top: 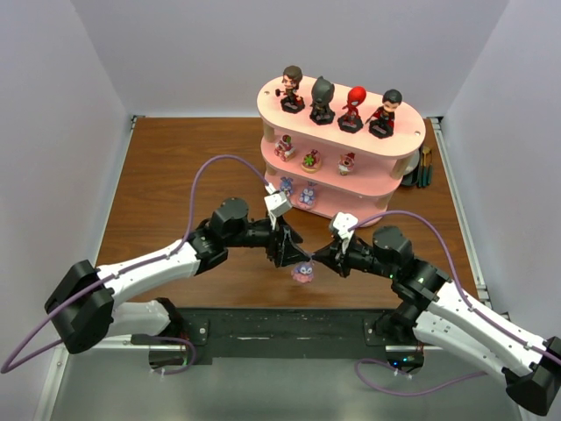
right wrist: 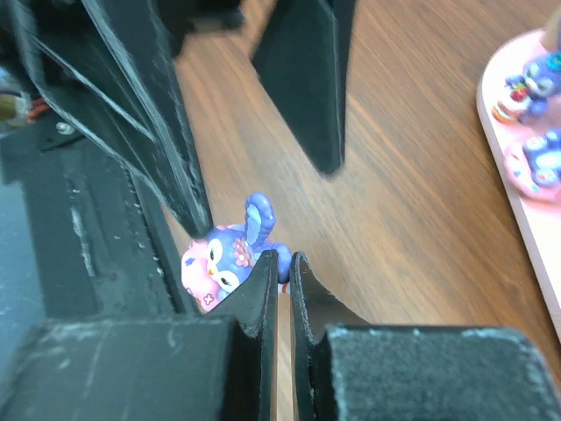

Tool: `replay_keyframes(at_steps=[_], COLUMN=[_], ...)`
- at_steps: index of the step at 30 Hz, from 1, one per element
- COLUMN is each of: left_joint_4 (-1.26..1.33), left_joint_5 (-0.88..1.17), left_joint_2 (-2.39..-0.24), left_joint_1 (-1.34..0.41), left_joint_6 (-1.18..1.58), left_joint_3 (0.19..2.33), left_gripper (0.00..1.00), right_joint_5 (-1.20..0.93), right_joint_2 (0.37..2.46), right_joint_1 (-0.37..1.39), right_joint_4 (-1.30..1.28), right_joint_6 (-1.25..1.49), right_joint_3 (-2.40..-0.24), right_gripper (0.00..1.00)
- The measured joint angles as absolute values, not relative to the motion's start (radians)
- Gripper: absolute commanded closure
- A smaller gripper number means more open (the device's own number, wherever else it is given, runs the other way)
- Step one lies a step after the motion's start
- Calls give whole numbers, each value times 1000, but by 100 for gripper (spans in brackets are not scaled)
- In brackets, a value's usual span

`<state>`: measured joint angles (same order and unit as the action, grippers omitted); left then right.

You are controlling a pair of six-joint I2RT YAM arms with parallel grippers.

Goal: Place and organize the plastic toys onto the shelf

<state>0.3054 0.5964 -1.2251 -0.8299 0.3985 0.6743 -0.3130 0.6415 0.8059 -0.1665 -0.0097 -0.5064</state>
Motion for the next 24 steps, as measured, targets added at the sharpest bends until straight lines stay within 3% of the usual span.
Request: replay_keyframes(at_steps=[8,12,24], left_joint_4=[157,51,-105], left_joint_5=[438,225,-316], left_joint_2=[-1029,-855,-485], left_joint_1=[-689,-630,-628], left_joint_6=[399,350,242], left_joint_3=[675,675,527], left_gripper=[18,13,11], right_joint_5=[-124,11,340], right_joint_2=[640,640,781], right_joint_1=[806,806,813], right_joint_4=[-189,-149,186], right_joint_6=[-31,-48,-204], right_joint_3=[-506,-496,-400], right_gripper=[100,100,100])
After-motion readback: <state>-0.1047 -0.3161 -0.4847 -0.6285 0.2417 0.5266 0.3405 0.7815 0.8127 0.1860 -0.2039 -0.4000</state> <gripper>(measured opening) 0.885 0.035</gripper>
